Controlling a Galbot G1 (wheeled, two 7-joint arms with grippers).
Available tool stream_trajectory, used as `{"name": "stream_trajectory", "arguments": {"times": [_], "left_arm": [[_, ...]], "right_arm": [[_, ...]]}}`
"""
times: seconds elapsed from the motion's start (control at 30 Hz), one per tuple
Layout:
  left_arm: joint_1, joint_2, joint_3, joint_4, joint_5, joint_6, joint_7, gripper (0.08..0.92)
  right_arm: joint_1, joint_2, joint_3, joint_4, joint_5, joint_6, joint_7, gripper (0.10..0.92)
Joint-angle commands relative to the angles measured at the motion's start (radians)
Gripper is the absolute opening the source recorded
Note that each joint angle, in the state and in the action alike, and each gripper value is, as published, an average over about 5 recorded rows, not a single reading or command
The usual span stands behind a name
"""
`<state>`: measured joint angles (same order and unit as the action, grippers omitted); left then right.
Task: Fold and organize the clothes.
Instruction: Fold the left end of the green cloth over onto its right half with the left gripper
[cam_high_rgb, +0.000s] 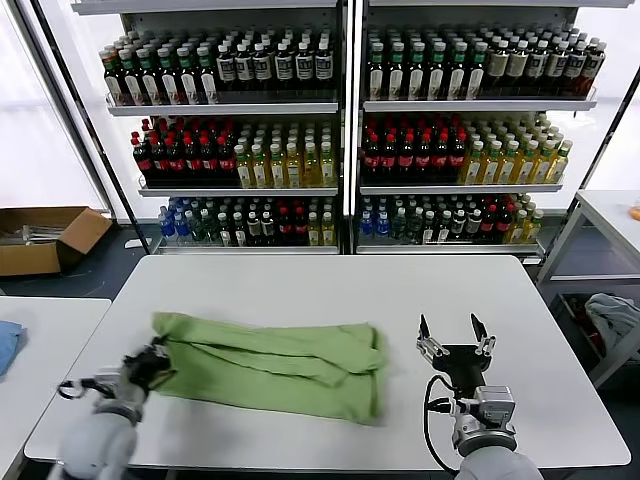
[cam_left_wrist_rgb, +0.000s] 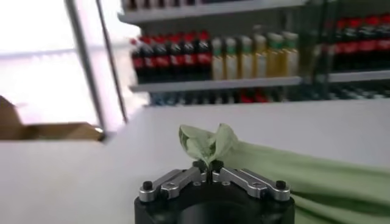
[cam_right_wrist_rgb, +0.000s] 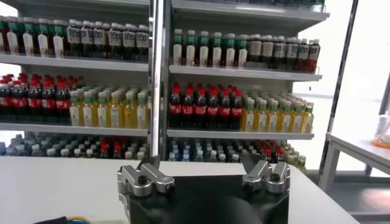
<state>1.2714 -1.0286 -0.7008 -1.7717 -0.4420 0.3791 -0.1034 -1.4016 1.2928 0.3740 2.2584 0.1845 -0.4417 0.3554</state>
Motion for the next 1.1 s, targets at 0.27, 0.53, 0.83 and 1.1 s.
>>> {"name": "stream_trajectory", "arguments": {"times": [0.27,0.53,0.83,1.1], "left_arm": [[0.008,0.182,-0.169,-0.003,-0.02,-0.002,0.031,0.094],[0.025,0.019,0.078,-0.163,0.006,0.045,-0.001,0.094],[0.004,-0.097,0.34,-0.288,0.107,0.091,-0.022,0.094],[-0.034,-0.14,0.448,-0.206,0.163,0.104,-0.012,0.094]], "right_arm": [[-0.005,0.013,-0.008,0.008,-0.008,0.002,0.005,0.823],[-0.079,0.017,0.057,0.037,-0.009,0.019,0.001,0.823],[-0.14,0.037,0.085,0.072,-0.024,0.034,0.001,0.823],[-0.179,0.054,0.092,0.087,-0.041,0.047,0.002,0.823]]}}
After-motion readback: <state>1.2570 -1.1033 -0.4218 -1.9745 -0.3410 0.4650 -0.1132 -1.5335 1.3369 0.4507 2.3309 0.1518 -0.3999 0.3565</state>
